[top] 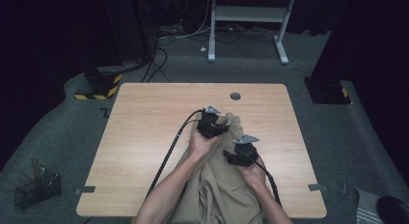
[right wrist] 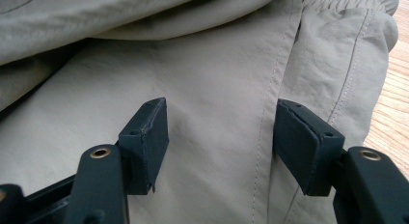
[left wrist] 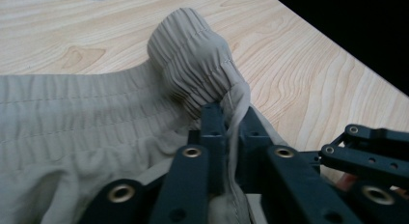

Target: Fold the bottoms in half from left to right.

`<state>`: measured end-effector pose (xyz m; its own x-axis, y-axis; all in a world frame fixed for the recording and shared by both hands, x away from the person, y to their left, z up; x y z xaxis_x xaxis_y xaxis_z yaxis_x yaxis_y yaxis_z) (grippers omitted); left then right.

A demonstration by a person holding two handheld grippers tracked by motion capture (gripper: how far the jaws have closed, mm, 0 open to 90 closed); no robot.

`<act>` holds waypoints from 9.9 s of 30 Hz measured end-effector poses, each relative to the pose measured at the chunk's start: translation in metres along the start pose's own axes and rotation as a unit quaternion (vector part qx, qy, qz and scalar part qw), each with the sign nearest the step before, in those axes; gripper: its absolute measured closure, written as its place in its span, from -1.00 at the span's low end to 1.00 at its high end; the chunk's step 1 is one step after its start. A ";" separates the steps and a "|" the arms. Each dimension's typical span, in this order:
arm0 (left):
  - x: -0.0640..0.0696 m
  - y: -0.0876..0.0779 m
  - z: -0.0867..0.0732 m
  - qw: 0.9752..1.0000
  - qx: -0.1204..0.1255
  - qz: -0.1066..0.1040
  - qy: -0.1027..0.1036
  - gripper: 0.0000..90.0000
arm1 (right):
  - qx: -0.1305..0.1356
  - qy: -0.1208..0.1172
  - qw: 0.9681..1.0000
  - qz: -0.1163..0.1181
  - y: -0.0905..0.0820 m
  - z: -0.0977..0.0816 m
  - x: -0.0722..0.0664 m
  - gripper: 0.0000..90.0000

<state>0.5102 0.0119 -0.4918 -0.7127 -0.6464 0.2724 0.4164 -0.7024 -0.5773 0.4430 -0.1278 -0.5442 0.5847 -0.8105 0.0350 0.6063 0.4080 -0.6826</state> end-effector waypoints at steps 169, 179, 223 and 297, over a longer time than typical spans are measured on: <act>-0.033 -0.155 -0.085 0.992 0.043 0.114 -0.020 0.97 | 0.000 -0.001 1.000 -0.003 0.012 0.012 -0.019 -0.15; 0.000 -0.119 -0.086 0.997 0.008 0.070 0.011 0.97 | 0.019 0.024 0.999 0.020 -0.008 0.015 -0.027 -0.16; -0.017 -0.051 -0.084 0.992 -0.072 0.101 0.028 0.97 | -0.008 -0.012 1.000 -0.004 -0.002 0.001 -0.025 -0.14; -0.022 -0.134 -0.137 0.975 -0.043 0.217 -0.019 -0.64 | -0.046 -0.052 0.994 0.078 0.033 0.047 -0.060 0.59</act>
<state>0.3925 0.1611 -0.5262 -0.4582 -0.8887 0.0157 0.6244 -0.3344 -0.7059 0.4536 -0.0456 -0.5342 0.7237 -0.6901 -0.0039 0.4545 0.4809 -0.7498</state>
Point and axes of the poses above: each handheld gripper's, and its own axes: y roughly forward along the jaws, z roughly out of its top, x roughly to its right, the point moved 3 cm from there along y, roughly forward along the jaws, and after that the axes turned 2 degrees about -z, right-handed, at the moved point
